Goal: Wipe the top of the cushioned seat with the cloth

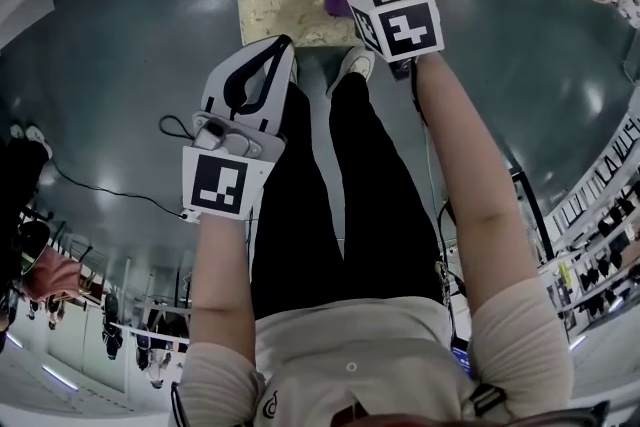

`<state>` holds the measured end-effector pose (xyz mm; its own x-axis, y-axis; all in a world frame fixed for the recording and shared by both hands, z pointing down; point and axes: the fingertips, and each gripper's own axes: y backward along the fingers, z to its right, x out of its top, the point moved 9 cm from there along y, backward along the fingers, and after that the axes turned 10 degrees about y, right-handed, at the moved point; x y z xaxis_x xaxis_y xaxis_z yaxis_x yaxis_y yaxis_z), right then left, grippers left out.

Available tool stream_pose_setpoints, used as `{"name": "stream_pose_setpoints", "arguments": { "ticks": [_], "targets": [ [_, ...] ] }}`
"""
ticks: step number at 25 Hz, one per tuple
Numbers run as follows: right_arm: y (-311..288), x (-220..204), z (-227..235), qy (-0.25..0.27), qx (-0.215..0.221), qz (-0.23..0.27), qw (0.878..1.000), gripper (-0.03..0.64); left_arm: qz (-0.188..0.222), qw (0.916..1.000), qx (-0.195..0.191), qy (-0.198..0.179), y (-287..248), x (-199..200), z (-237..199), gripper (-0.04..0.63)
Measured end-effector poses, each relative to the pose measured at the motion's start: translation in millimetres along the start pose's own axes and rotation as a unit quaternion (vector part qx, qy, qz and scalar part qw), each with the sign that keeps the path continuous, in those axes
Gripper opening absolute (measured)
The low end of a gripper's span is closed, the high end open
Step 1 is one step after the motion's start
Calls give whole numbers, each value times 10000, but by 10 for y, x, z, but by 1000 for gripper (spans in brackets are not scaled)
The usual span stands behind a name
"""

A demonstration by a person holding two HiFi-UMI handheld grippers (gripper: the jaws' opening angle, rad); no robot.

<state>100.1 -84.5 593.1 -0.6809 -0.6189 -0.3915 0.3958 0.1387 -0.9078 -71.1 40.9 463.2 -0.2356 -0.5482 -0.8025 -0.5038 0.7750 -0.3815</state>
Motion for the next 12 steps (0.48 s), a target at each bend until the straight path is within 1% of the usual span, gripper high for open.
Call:
{"name": "stream_pose_setpoints", "arguments": {
  "ticks": [4,12],
  "targets": [
    [81,-114,162,47,-54,-77,9999,86,45,9999,-93,54,-143,-17,165,12],
    [267,-398,525,-93,-207,-88,9997,86,-52,9997,-203,-96,-438,-17,434,13]
  ]
}}
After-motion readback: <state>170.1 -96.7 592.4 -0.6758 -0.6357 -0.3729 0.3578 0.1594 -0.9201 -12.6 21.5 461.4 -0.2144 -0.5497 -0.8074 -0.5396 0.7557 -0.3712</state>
